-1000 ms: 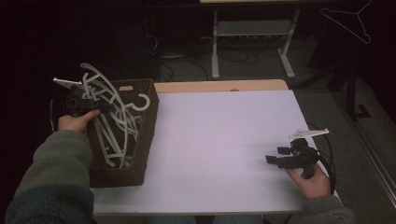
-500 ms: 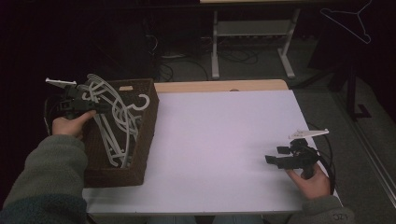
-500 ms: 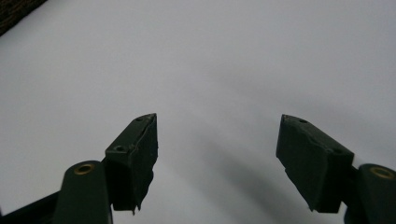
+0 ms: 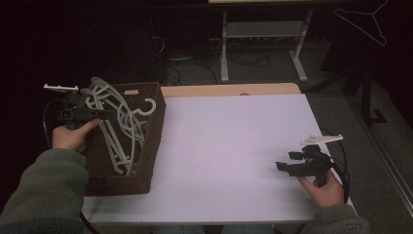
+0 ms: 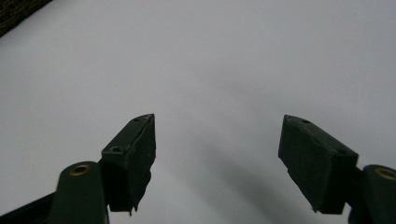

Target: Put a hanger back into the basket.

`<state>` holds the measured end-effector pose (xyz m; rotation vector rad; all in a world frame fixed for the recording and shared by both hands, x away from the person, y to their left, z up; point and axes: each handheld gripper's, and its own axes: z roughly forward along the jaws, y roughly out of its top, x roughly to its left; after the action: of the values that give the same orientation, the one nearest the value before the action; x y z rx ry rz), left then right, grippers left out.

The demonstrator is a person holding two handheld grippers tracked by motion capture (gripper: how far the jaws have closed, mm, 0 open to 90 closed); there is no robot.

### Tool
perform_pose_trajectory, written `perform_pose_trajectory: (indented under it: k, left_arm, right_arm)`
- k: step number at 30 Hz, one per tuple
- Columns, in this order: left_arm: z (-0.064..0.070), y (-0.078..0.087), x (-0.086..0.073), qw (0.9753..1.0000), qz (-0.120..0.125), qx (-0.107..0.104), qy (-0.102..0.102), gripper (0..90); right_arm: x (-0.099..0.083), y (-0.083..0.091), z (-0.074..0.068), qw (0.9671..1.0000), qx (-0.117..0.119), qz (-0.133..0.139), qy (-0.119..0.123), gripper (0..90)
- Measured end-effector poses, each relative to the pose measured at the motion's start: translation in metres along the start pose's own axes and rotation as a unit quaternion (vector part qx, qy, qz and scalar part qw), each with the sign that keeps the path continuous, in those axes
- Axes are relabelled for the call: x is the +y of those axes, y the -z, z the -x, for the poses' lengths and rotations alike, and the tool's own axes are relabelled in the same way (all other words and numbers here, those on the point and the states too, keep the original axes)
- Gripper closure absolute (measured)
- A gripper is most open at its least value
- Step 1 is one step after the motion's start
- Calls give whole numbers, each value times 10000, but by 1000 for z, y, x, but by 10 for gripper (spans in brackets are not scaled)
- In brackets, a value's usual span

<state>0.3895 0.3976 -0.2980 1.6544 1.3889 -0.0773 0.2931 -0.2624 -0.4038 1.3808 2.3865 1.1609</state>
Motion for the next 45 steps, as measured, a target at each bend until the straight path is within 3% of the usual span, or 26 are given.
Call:
perform_pose_trajectory:
  k: [13, 23, 31, 38, 45]
  left_arm:
    - [31, -10, -22, 9979, 81, -96, -630, 530]
    - [43, -16, -37, 9959, 202, -106, -877, 503]
    - [62, -20, -48, 9915, 342, -61, -1251, 454]
    - [79, -25, -63, 9862, 417, 87, -1601, 396]
    - [93, -30, -75, 9814, 437, 94, -1867, 367]
  right_arm:
    - [0, 6, -1, 9998, -102, 161, 65, 244]
    - [-1, 8, 0, 9995, -144, 240, 154, 241]
    - [-1, 9, -2, 9995, -145, 256, 144, 238]
    - [-1, 12, -2, 9993, -152, 314, 152, 229]
    - [-2, 14, -2, 9991, -165, 353, 154, 222]
